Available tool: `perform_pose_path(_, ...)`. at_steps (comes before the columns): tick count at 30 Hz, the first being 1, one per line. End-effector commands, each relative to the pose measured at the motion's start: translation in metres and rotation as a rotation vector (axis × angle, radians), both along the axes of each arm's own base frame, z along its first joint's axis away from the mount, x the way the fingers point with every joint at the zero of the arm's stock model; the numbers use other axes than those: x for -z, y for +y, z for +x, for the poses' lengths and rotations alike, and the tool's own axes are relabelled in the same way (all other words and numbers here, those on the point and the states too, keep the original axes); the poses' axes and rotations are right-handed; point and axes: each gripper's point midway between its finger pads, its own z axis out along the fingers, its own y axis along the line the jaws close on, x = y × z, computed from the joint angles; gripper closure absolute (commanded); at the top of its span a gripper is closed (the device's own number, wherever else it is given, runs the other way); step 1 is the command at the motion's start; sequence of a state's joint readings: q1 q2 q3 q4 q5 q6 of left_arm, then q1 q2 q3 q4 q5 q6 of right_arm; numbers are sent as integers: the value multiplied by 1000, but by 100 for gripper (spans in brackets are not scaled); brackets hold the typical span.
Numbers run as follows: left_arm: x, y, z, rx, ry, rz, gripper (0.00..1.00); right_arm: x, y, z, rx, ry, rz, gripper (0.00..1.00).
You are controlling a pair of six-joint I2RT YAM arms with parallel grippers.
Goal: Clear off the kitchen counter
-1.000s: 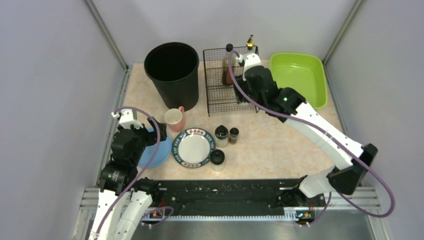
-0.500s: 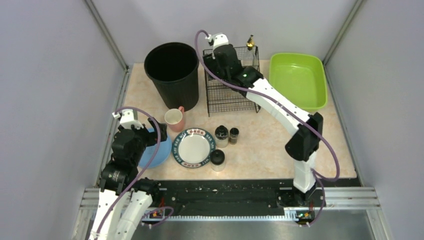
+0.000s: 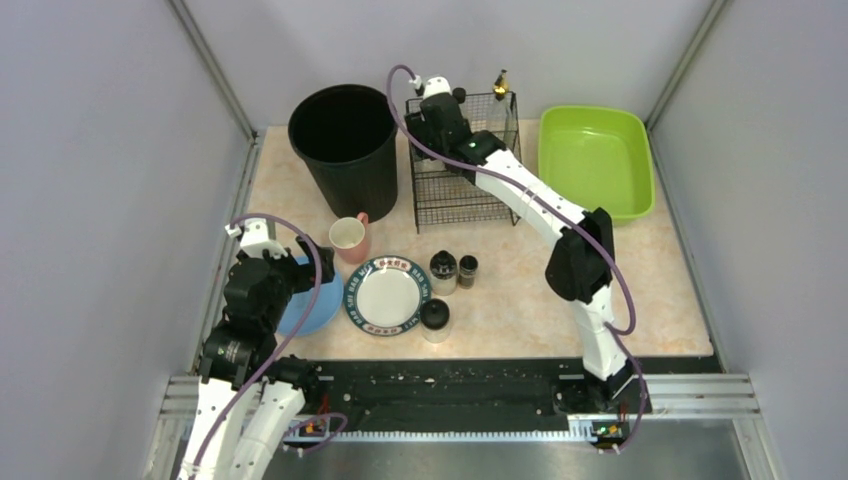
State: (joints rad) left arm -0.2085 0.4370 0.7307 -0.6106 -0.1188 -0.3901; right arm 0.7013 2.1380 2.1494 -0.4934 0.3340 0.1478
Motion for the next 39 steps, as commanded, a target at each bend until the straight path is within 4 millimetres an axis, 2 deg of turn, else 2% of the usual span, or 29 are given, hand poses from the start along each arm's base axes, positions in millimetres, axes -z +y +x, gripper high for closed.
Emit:
perform_pose_path(1,-2,-2,3,16,-9,12,2,-38,2,27,38,-110,120,100)
perform_pose_path(14,0,-1,4,11,1,17,2,36,2,44,69,10,152,100)
perform_pose_path(24,0,-1,4,10,-2,17,2,79,1,49,85,73,130,100)
perform_pose_path(26,-1,-1,3,9,-3,16,2,82,1,49,86,80,128,94)
perform_pose_path(28,0,-1,3,8,0,17,2,82,1,48,85,82,124,84)
perform_pose_path(30,0,0,3,8,0,18,2,79,1,47,85,80,125,68)
perform_pose_path(33,1,0,3,8,1,17,2,65,-2,45,84,63,136,50)
perform_pose_path(35,0,-1,3,8,1,17,2,51,-4,43,84,43,146,43)
perform_pose_path(39,0,-1,3,8,-1,16,2,20,-7,37,73,4,173,38)
